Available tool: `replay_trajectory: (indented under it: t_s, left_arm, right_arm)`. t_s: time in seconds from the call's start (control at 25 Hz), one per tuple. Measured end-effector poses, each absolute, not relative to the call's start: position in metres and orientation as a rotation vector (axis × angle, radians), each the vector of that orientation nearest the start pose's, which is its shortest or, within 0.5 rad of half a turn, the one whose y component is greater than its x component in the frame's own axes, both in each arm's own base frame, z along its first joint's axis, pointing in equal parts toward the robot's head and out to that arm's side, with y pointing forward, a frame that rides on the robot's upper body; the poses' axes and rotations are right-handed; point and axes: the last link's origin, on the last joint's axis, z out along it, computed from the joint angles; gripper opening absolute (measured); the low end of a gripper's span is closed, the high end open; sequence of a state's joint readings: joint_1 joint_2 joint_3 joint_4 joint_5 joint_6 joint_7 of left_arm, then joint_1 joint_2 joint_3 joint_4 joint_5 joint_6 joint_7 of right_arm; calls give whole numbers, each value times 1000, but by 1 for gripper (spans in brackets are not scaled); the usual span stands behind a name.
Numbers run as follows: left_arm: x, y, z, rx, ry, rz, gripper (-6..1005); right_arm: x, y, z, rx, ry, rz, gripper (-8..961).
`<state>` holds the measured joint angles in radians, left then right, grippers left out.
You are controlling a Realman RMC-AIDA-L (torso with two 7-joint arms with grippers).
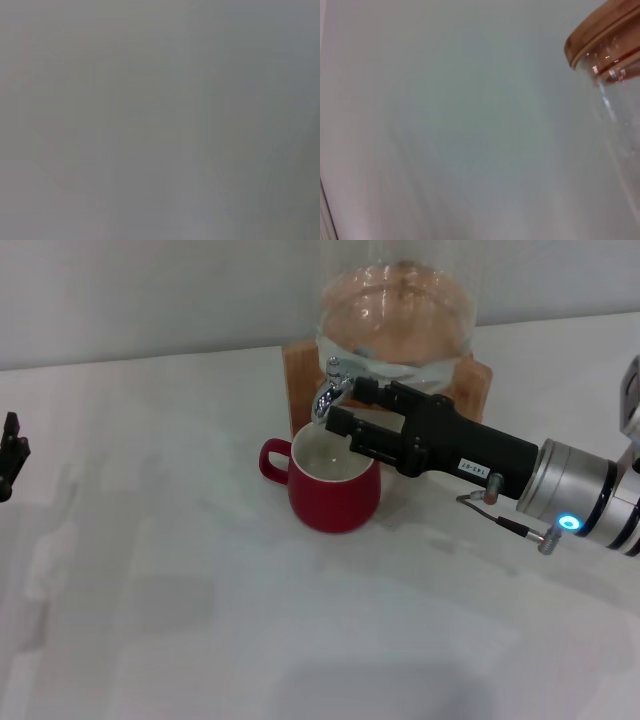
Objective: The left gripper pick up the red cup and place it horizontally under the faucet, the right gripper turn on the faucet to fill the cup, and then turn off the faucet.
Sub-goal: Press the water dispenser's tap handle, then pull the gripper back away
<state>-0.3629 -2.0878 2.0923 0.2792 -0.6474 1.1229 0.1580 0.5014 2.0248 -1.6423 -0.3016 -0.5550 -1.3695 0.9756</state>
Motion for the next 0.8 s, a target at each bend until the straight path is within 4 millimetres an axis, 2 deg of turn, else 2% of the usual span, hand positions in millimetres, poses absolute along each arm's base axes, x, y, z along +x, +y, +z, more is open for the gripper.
replay_trajectory:
  t_s: [0.8]
  left_arm:
    - [-321, 326, -18, -1613, -322, -515, 880]
  right_arm:
    - [237, 331, -32, -2288, 615, 1249, 721]
